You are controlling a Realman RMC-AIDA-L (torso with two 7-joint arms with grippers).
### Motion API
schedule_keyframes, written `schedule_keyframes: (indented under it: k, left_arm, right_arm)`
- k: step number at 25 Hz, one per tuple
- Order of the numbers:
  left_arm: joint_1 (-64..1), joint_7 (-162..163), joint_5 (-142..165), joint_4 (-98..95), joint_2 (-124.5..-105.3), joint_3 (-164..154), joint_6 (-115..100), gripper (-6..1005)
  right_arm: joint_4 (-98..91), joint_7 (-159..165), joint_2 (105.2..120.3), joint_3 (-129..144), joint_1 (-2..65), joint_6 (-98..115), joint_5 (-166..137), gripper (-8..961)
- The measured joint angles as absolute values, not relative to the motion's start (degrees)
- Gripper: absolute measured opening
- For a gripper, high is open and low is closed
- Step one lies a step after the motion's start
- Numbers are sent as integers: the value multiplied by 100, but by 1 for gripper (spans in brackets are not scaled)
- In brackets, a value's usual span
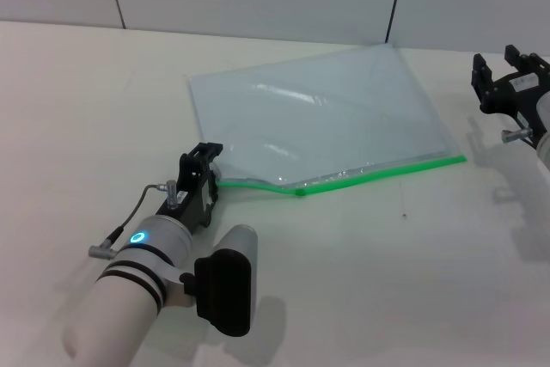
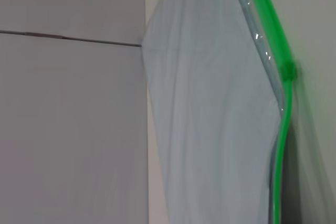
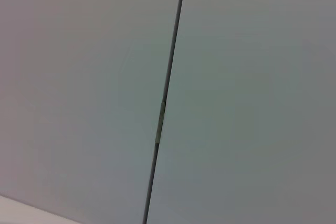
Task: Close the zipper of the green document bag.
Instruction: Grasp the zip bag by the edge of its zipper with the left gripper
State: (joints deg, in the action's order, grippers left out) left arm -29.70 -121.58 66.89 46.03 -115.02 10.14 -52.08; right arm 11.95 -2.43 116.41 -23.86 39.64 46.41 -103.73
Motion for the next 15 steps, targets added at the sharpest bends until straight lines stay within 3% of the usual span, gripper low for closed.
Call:
schedule_keyframes:
  k: [6,15]
  left_arm:
    - [-3034,-12146,6754,4347,-11610,1005,-5065,459]
    - [-3051,-12015,7002,4331,-11618,1001,-5010,462]
  right_arm:
    - [1198,-246,11646,-2382,3964,4641,-10372,448]
    - [1204,-246,11645,-2382,3964,4640,-10370,448]
